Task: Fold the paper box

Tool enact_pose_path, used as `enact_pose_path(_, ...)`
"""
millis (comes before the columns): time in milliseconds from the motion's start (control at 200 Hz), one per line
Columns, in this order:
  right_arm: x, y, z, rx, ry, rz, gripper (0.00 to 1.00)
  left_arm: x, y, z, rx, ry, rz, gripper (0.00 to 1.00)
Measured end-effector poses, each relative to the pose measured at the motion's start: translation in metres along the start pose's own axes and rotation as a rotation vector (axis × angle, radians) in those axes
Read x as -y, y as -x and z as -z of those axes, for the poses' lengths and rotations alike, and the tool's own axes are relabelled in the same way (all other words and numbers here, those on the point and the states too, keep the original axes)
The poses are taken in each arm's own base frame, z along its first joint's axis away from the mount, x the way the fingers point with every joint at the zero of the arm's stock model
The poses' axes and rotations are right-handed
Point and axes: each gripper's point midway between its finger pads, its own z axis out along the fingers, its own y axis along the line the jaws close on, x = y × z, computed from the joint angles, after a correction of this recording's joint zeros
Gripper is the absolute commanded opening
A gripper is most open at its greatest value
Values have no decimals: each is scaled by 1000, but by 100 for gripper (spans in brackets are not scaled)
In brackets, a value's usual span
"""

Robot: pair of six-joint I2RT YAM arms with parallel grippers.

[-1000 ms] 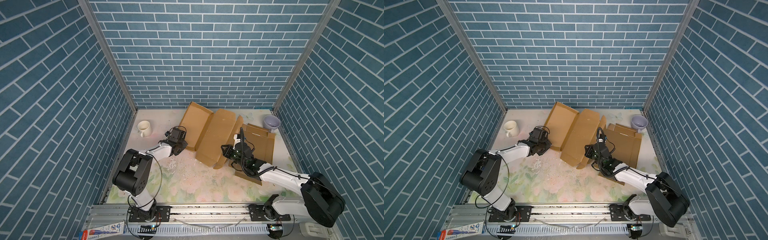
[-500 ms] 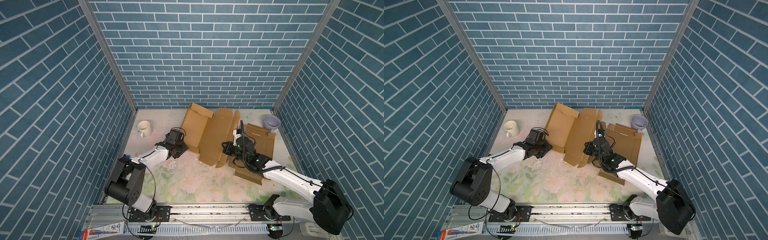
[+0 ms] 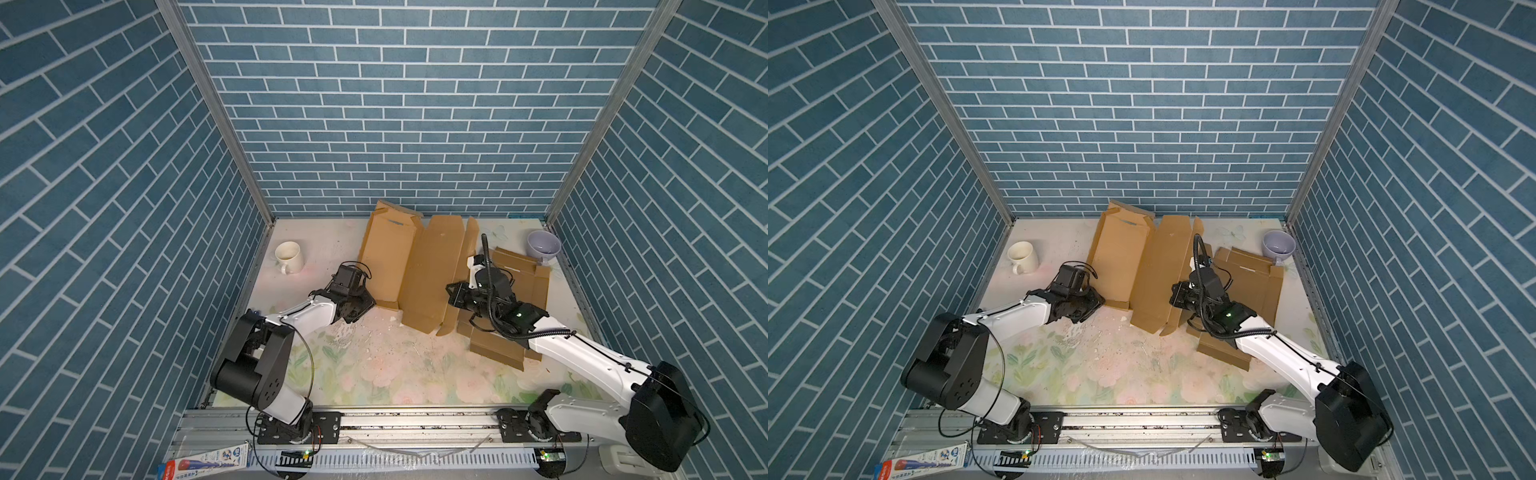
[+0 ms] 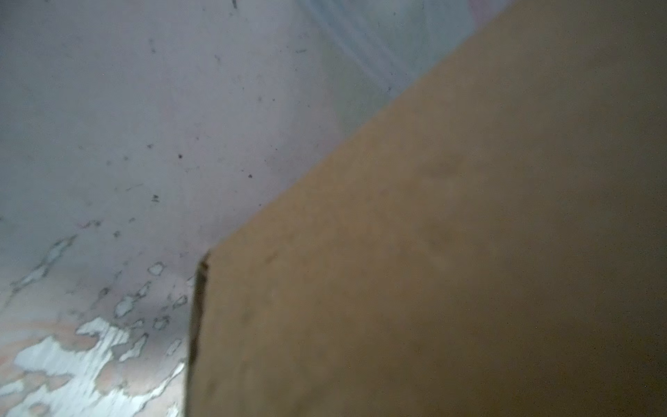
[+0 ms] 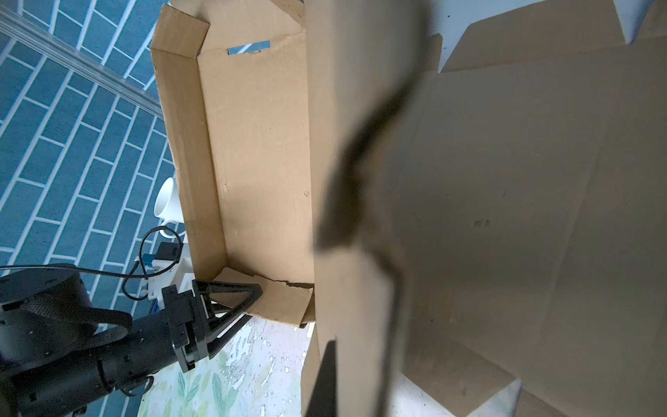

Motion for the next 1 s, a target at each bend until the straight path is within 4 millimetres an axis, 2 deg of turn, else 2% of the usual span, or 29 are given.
enact_pose_path(110, 2, -2, 0, 0, 5, -20, 0, 2, 2, -4, 8, -10, -1, 44)
enact_pose_path(245, 4, -7, 0, 0, 12, -69, 0, 6, 7, -9, 29, -27, 8, 25)
enact_pose_path(310, 5, -10, 3, -2, 16, -85, 7, 7, 10, -11, 42, -33, 12, 13)
enact_pose_path(425, 4, -14, 10, -14, 19, -87, 24, 10, 14, -14, 59, -47, 7, 2)
enact_pose_path(555, 11, -9, 30, -13, 2, -32, 46, 12, 16, -15, 65, -50, -31, 0)
enact_pose_path(665, 30, 23, 58, 31, -45, 0, 53, 15, 18, -14, 69, -48, -81, 0)
enact_pose_path(745, 42, 61, 86, 78, -89, 39, 54, 18, 19, -11, 66, -40, -137, 0)
enact_pose_path(830, 42, 100, 110, 114, -110, 91, 55, 23, 21, -8, 56, -35, -208, 0)
enact_pose_path(930, 36, 133, 121, 112, -95, 141, 55, 29, 22, -5, 37, -32, -292, 0)
enact_pose_path(1000, 38, 149, 115, 94, -73, 154, 57, 31, 21, -3, 23, -28, -351, 0)
